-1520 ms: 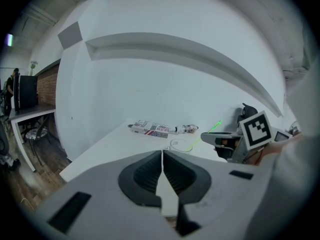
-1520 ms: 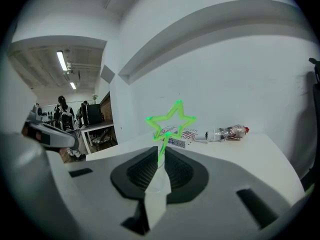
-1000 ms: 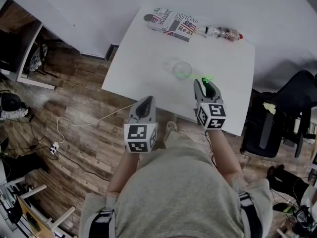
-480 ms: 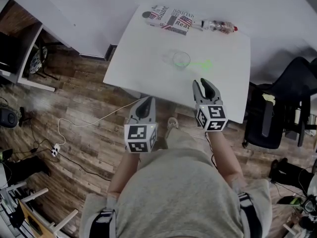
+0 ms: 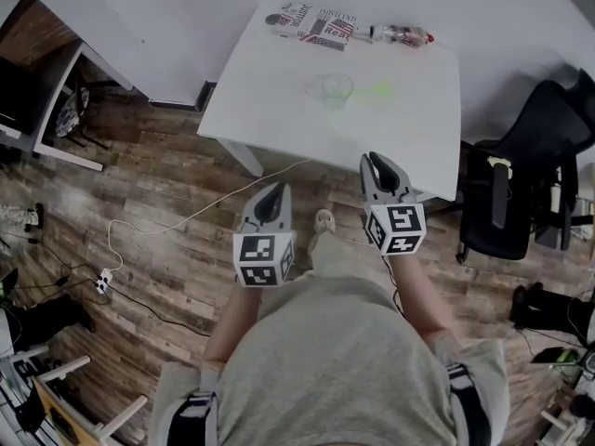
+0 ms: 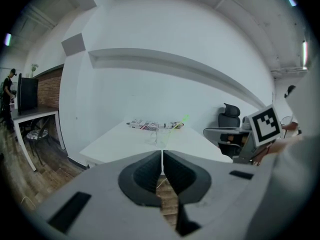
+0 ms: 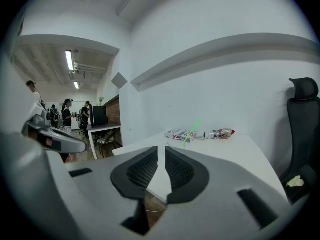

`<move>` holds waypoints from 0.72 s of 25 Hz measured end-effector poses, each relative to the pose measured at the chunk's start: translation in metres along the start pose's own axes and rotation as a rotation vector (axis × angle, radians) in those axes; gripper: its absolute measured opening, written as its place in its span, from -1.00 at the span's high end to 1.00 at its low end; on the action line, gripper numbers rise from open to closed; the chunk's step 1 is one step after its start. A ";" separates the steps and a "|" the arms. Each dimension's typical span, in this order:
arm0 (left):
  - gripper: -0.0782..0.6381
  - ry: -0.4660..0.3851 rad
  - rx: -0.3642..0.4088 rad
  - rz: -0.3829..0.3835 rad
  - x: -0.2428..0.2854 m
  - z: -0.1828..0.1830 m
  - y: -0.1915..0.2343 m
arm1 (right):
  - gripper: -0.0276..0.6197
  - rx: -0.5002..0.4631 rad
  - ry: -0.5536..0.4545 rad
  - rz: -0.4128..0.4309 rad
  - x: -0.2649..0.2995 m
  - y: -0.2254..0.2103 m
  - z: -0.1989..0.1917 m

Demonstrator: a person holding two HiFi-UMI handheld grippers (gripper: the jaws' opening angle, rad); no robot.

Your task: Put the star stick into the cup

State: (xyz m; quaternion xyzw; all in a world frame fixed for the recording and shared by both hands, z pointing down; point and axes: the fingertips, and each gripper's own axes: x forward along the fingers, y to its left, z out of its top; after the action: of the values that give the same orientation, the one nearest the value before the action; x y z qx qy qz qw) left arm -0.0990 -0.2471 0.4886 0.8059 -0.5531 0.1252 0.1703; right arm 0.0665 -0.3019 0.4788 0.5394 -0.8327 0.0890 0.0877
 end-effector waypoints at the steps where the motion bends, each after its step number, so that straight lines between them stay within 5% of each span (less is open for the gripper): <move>1: 0.75 -0.003 -0.001 0.000 -0.007 -0.003 -0.001 | 0.79 0.000 -0.003 0.000 -0.008 0.005 0.000; 18: 0.75 -0.059 -0.009 0.002 -0.090 -0.030 -0.025 | 0.92 -0.013 -0.079 0.029 -0.108 0.072 0.003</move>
State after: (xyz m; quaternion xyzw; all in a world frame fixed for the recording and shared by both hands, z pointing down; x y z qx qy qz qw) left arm -0.1082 -0.1498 0.4770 0.8080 -0.5591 0.0991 0.1574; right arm 0.0434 -0.1786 0.4456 0.5298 -0.8439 0.0632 0.0569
